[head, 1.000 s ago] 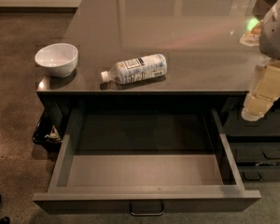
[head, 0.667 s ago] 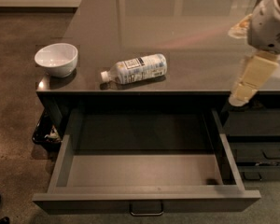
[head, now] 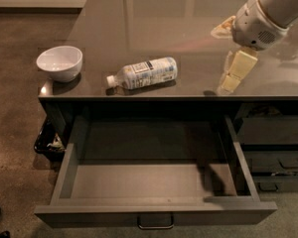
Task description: Place blue plastic bottle into top drawer
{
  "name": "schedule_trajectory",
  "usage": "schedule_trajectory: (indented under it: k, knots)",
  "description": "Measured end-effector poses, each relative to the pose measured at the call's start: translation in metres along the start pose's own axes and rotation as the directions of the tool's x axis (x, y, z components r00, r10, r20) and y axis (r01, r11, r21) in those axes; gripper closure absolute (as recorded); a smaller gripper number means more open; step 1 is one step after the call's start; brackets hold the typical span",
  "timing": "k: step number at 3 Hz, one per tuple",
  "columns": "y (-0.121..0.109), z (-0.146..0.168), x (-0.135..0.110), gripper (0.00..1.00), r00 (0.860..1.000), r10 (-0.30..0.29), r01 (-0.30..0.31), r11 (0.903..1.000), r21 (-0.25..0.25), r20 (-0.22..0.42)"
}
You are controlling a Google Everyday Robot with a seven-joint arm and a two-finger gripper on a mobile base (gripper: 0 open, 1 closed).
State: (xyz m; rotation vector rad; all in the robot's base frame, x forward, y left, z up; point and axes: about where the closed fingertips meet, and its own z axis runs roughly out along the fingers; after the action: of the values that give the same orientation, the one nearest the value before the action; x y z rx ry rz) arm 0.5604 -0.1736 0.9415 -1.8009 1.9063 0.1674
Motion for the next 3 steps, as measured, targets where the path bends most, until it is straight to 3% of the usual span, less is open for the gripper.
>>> schedule_trajectory:
  k: [2, 3]
  knots:
    - [-0.009, 0.013, -0.002, 0.00, 0.999, -0.027, 0.027, 0.9996, -0.003, 0.033]
    - [-0.038, 0.052, -0.026, 0.00, 0.987, -0.111, 0.112, 0.9936, -0.008, 0.117]
